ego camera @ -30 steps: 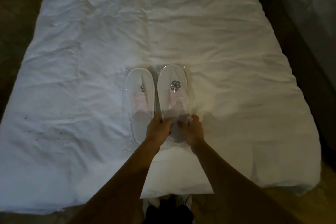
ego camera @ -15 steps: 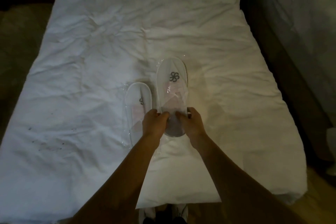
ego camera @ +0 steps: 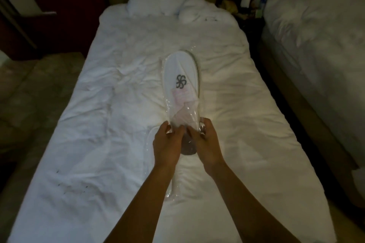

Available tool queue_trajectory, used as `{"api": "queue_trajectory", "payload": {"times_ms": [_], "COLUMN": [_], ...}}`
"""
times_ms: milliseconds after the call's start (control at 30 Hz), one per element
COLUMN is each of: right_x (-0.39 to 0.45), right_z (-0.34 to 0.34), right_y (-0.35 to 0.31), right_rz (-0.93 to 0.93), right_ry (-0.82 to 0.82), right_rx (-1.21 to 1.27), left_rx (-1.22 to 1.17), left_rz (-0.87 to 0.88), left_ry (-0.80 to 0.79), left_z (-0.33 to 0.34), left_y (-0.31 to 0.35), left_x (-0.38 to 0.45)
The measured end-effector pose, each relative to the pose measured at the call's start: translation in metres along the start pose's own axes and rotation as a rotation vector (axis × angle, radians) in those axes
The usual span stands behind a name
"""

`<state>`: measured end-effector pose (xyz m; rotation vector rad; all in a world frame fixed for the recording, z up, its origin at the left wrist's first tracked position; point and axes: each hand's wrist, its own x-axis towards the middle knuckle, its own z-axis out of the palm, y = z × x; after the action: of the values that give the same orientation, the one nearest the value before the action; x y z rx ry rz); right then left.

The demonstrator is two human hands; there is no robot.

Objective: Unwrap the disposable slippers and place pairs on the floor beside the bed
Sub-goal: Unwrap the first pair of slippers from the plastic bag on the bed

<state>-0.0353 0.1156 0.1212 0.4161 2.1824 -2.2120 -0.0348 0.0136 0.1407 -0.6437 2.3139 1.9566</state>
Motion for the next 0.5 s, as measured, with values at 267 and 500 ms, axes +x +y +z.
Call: {"api": "queue_trajectory", "payload": {"times_ms": [267,500], "right_x": [-0.012,-0.045], "right_z": [0.008,0.018], "right_y": [-0.07,-0.105], "right_rz": [-0.253,-0.472], "right_ry": [0.02,-0.004], "right_rx": [-0.005,-0.084], "left_rx": [-0.098,-0.122], "left_rz": [0.211,0.365], "left_ry": [-0.015,-0.124], "left_z": [-0.005,-0.015], "left_y": [0.066,0.096], "left_x": [-0.02,-0.046]}}
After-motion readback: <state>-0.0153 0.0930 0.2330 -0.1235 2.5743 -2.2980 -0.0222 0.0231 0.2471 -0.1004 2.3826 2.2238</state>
